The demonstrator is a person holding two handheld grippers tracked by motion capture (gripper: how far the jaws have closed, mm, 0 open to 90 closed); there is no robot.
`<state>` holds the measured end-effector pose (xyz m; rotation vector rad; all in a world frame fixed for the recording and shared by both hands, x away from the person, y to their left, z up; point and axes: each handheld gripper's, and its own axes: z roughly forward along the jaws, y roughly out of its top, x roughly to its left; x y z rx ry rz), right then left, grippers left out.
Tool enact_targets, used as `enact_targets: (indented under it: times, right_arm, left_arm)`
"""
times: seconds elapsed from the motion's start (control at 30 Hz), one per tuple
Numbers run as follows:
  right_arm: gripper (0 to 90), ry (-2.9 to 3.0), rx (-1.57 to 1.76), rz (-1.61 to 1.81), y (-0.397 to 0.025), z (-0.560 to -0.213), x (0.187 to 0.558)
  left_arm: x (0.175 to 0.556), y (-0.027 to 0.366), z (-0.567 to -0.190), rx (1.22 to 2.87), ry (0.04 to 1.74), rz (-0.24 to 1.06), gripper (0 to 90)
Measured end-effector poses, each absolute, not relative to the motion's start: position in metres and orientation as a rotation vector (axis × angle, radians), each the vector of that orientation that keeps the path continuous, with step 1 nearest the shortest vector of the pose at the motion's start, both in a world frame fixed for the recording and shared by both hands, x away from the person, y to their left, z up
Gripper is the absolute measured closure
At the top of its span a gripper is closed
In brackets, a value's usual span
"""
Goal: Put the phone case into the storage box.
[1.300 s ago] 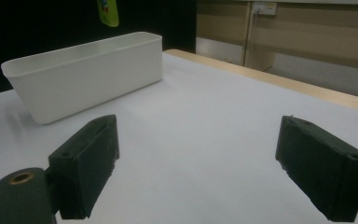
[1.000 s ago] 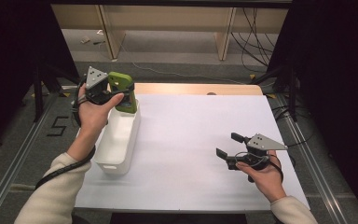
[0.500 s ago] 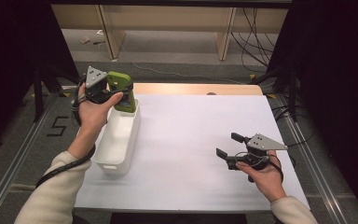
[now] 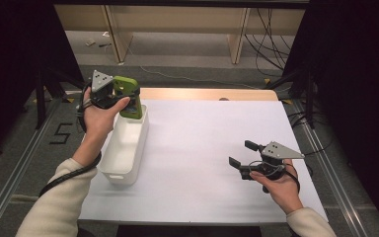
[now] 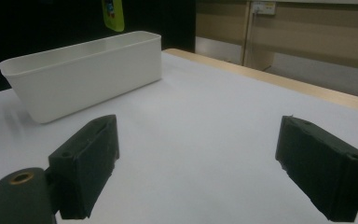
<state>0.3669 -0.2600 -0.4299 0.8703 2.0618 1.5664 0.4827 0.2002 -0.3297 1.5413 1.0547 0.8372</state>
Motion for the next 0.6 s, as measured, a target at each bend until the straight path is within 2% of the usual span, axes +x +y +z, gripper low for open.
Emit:
enact_targets:
  times: [0.6]
  right_arm:
    - [14.3,2.066,0.871,1.560,-0.2604,-0.4298,0.3667]
  left_arm:
    - [0.4896,0.2032,-0.3339,1.539,1.090,0.842,16.1]
